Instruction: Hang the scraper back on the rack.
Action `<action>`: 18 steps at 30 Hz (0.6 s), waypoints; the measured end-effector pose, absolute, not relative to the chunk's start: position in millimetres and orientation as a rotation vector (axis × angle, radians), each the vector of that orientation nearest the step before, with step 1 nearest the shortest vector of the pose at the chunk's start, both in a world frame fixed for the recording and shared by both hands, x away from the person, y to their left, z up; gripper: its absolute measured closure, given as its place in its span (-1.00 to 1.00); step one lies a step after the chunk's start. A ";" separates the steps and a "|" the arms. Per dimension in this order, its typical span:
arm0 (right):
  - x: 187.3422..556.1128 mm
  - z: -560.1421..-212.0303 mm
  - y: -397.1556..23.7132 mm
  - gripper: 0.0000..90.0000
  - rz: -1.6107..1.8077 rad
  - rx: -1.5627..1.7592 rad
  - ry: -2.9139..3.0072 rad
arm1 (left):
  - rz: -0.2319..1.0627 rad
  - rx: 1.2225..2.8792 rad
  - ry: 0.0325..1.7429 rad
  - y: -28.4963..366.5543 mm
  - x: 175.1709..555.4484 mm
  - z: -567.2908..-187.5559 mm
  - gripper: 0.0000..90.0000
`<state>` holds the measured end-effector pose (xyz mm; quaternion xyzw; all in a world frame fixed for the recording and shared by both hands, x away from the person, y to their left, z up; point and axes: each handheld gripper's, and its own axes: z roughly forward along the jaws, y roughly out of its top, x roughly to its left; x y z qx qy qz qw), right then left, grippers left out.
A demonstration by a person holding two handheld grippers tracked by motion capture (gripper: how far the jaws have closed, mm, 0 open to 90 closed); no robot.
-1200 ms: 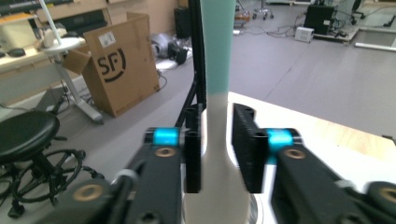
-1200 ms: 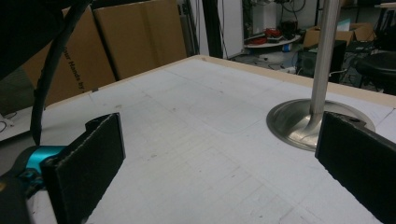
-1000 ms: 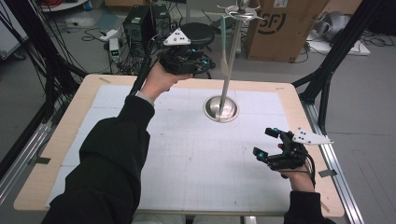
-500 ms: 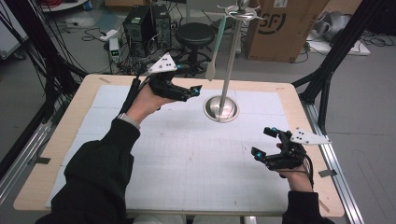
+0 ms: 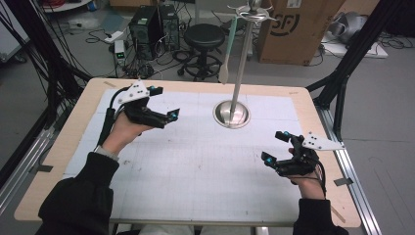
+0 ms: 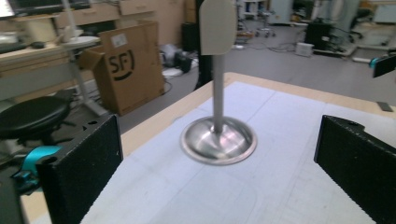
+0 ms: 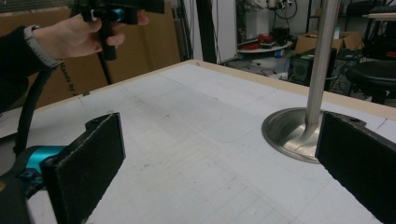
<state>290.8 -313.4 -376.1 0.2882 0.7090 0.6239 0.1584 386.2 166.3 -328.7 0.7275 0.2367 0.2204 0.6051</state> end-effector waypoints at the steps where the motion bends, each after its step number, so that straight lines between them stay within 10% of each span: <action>1: 291.0 -376.1 -313.0 -0.99 1.784 0.827 2.027 | 0.516 1.677 0.558 172.8 383.4 -332.0 -0.96; 18: 297.2 -378.2 -314.5 -0.99 1.761 0.853 2.012 | 0.561 1.662 0.676 240.0 333.2 -395.1 -0.96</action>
